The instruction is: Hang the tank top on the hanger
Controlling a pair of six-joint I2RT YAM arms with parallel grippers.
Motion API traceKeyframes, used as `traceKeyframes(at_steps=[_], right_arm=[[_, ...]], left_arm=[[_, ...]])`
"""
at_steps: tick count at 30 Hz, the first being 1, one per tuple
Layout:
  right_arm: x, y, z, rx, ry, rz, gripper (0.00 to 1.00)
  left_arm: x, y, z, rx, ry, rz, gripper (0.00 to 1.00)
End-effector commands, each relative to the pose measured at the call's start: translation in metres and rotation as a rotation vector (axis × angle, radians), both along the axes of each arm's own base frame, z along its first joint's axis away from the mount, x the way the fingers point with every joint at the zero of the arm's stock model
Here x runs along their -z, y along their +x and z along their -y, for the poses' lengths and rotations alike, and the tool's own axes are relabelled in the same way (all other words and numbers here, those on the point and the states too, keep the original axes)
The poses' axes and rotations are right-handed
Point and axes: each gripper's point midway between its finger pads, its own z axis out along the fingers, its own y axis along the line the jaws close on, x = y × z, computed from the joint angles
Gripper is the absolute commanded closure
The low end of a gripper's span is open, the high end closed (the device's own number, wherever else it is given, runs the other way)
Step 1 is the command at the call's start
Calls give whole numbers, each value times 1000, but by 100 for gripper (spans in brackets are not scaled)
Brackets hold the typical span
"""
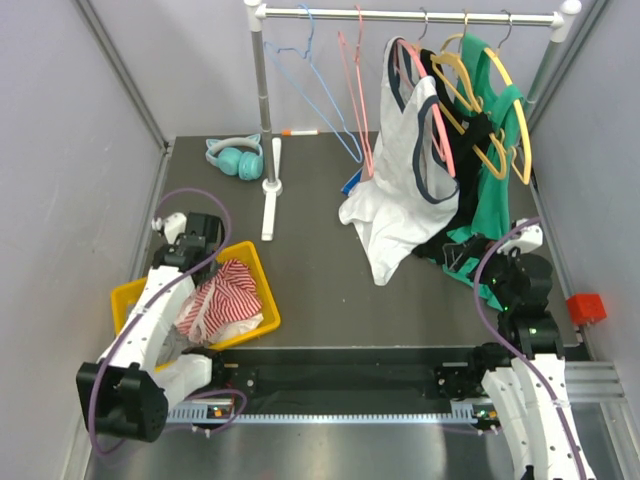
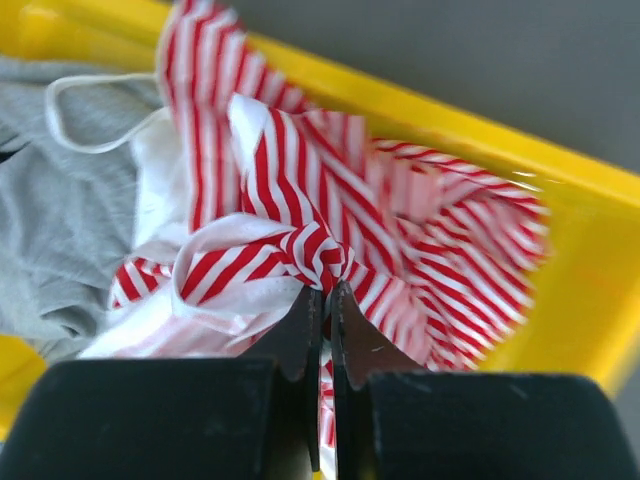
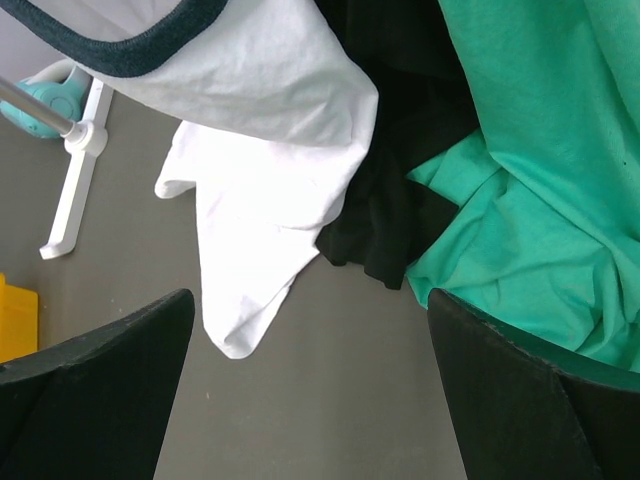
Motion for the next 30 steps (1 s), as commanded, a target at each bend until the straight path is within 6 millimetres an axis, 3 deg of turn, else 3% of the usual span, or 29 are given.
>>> traceKeyframes(at_steps=[1,3,5,6,8,9,11,12,13,14,16,19,22,23,25,26,28,29,30], right_arm=[[-14,3,-1,-21,-17,34,0],[-18,3,-2,-27,-25,39,0],[-23,4,-1,-28,-35,48,0],[-24,4,-1,-29,-38,49,0],[-30,4,0,-28,-43,55,0],[-31,4,-1,-30,-44,54,0],[-36,5,-1,-34,-50,61,0],[-36,6,-1,-35,-52,60,0],[-38,6,-1,-37,-54,64,0],[-40,6,-1,-38,-58,65,0],[-42,6,-1,-39,-61,62,0],[-46,5,0,-37,-65,65,1],[-46,3,1,-31,-65,59,0],[-46,2,1,-30,-67,61,0],[-42,0,2,-29,-68,46,0],[-42,0,2,-28,-71,44,0],[-39,-2,2,-29,-71,32,0],[-38,-3,2,-29,-73,29,0],[-37,-2,2,-31,-71,25,0]], left_arm=[[-106,69,35,208,-117,361,100],[-161,89,65,350,-215,514,100],[-198,99,85,457,-248,606,100],[-232,102,97,519,-269,680,100],[-257,109,118,612,-284,715,100],[-292,110,127,653,-286,789,100],[-312,113,168,787,-330,799,100],[-346,109,181,835,-326,870,100],[-359,99,210,929,-342,886,100],[-362,104,228,970,-362,880,100],[-396,90,257,1054,-430,962,100],[-414,77,286,1131,-497,1021,100],[-393,80,293,1126,-504,968,100],[-366,82,294,1121,-496,901,100],[-333,81,296,1113,-504,820,100],[-295,80,297,1108,-504,727,100],[-254,72,302,1111,-506,624,100],[-213,67,304,1107,-495,527,100],[-191,64,305,1094,-480,475,100]])
